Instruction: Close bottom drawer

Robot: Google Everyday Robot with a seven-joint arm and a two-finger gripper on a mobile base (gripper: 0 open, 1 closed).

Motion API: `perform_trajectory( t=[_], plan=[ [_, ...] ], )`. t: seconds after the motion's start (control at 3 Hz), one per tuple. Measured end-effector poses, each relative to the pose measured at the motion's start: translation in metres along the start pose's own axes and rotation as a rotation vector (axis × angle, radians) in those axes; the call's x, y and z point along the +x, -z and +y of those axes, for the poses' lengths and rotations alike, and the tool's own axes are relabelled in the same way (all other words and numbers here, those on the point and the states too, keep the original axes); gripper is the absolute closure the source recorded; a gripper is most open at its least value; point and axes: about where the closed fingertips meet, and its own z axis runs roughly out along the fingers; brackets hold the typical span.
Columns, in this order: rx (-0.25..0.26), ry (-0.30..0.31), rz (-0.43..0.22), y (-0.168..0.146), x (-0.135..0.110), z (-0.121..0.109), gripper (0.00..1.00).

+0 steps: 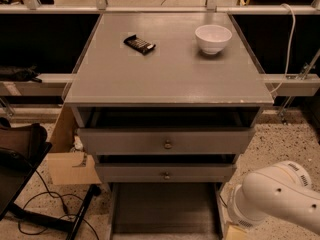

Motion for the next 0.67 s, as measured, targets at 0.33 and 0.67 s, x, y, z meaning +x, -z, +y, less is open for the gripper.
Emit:
perform_trajectory(
  t=[0.33,0.67],
  plan=[
    [-0.008,-0.007,0.004,-0.009,0.0,0.001,0.0],
    [-0.012,0.012,0.009,-0.024,-0.006,0.0,0.0]
  ],
)
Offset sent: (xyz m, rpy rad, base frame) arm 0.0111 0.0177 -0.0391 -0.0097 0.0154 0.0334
